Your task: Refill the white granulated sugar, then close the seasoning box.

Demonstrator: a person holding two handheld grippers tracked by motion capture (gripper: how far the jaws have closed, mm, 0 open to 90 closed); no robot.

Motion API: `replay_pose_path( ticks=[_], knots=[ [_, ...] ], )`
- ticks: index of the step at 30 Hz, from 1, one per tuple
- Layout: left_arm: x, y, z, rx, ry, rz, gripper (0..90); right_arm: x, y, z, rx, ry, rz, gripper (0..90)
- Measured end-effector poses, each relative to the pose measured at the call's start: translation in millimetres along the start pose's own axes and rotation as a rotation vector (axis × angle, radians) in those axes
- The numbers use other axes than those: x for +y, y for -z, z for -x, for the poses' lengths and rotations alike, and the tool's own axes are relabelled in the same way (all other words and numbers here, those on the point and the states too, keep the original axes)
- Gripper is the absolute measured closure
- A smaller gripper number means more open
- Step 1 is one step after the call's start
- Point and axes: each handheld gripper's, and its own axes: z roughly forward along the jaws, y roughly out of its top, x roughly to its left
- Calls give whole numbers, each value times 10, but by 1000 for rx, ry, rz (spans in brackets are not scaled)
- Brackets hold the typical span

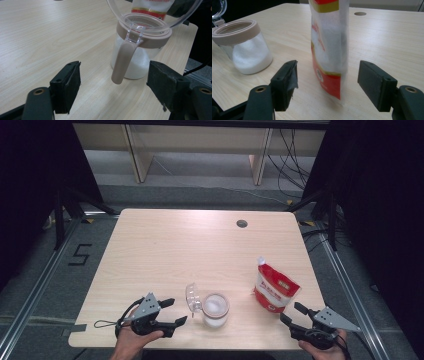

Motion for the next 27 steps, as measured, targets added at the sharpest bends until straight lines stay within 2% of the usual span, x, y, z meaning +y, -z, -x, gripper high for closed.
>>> replay_pose_path(
  ticks=[2,4,5,7,8,9,12,13,15,17,18,19,22,25,26,27],
  knots=[
    [-6,-4,-2,-8,1,4,278,0,21,-15,-2,-9,-17,330],
    [-2,5,0,-1,-8,0,286,-5,20,-6,-12,13,-4,330],
    [1,4,-5,-9,-11,2,291,-8,22,-33,-10,-17,-4,330],
    [4,3,-6,-8,-9,5,295,-15,22,-39,-12,-16,-14,330],
    [4,3,-5,-9,-8,5,298,-16,23,-37,-17,-11,-15,330],
    [4,3,-4,-9,-8,2,300,-18,4,-17,6,4,1,330],
    [11,9,7,-6,-6,2,335,-14,10,-18,1,11,-10,330],
    [18,18,12,-4,-20,-6,359,-13,11,-10,-10,30,-6,330],
    [20,16,30,-15,-44,1,472,-13,18,-28,-10,2,-17,330],
    [25,26,50,-6,-57,-2,559,-15,21,-36,-11,-10,-20,330],
    [26,29,54,-5,-64,0,594,-14,23,-37,-11,-13,-22,330],
    [39,40,46,-10,-79,5,628,-13,17,-23,-11,3,-17,330],
    [41,51,62,-1,-37,24,717,-18,7,-25,-4,4,-22,331],
    [48,57,61,-3,-46,34,782,-21,3,-48,-3,-21,-32,331],
    [61,67,74,-5,-52,36,802,-23,0,-48,-2,-17,-33,331],
    [72,67,82,-9,-56,38,819,-16,-7,-16,8,29,-31,331]
  ],
)
